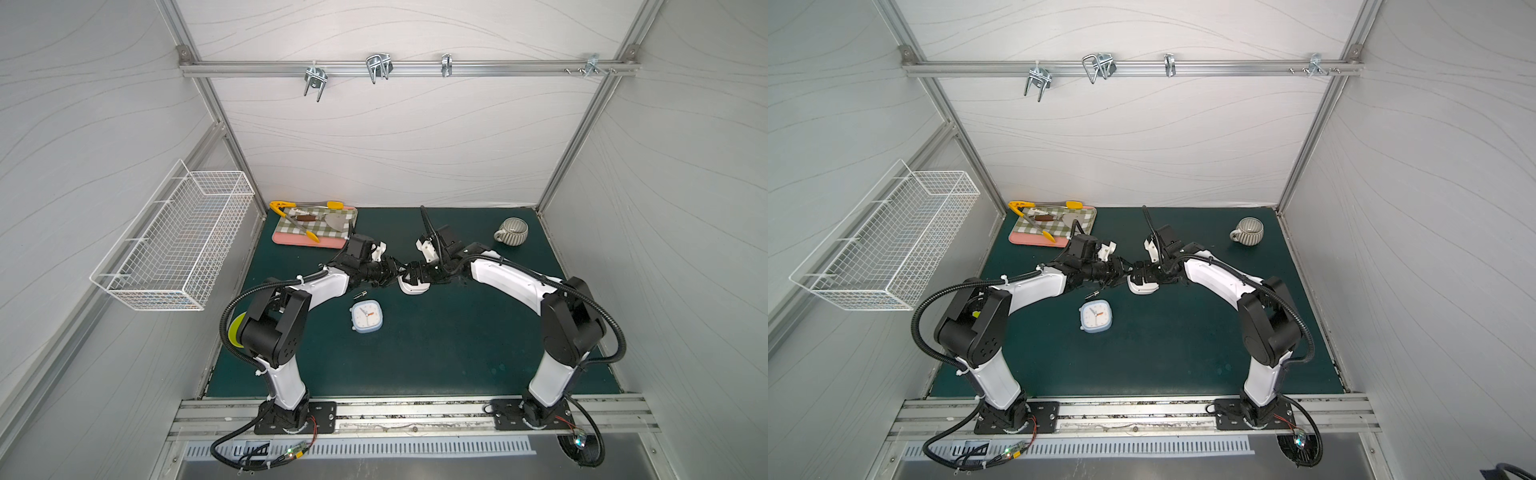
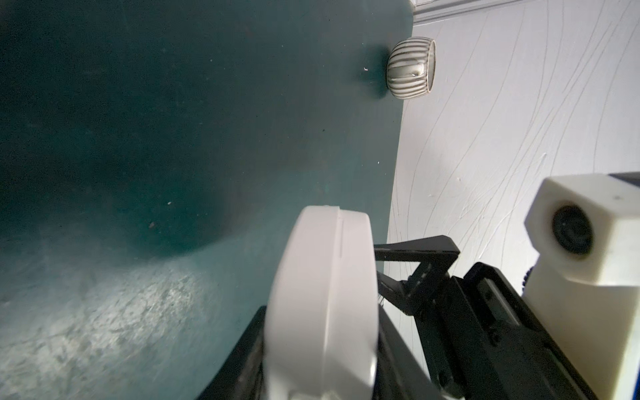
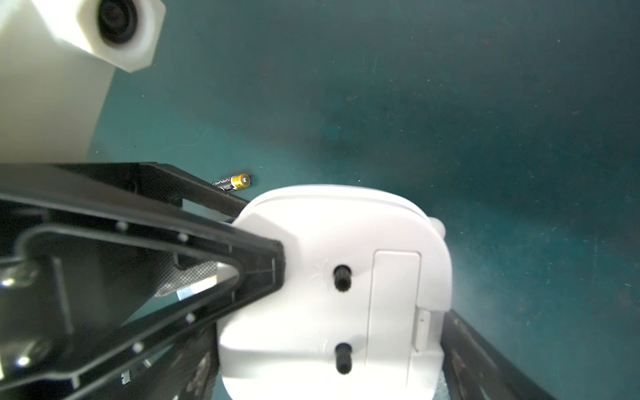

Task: Insert the battery into the alarm
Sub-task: Adjust the alarm at the center of the board.

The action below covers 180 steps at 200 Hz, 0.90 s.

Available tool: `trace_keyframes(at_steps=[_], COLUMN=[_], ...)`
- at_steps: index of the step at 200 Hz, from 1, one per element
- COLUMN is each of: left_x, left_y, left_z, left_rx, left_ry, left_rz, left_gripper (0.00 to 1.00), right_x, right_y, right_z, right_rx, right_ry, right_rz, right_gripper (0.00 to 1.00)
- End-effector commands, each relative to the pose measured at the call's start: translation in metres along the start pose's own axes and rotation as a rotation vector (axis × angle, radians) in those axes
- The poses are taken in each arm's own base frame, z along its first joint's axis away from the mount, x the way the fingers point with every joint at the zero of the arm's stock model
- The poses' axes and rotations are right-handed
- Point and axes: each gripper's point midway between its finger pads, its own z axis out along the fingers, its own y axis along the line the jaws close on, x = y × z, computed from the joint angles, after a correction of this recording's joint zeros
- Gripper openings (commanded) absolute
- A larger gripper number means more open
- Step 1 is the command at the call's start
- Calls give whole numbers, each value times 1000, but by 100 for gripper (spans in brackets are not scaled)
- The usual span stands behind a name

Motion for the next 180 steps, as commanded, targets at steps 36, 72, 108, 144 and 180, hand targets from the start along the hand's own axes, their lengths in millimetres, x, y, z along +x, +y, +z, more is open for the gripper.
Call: trace_keyframes(at_steps=[36, 72, 108, 144, 180], left_x=[0, -16, -40, -44, -20], left_y=[-14, -15, -22, -33, -50], left_z=[-3, -11, -20, -26, -18], left_rx=[36, -9, -37, -165, -159], left_ry=[-10, -114, -277, -377, -480], left_rz=[65, 196, 536, 1081, 1678], left_gripper=[27, 23, 23, 23, 21], right_x=[-13, -17, -18, -19, -17], right_y=[13, 3, -16, -36, -46], right_z=[-14, -31, -60, -86, -90], right_rx=[-40, -17, -46, -174, -325], right_ry=[-69, -127, -210, -253, -161], right_rz=[-31, -14, 118, 321, 537], right_gripper=[97, 99, 99, 99, 99])
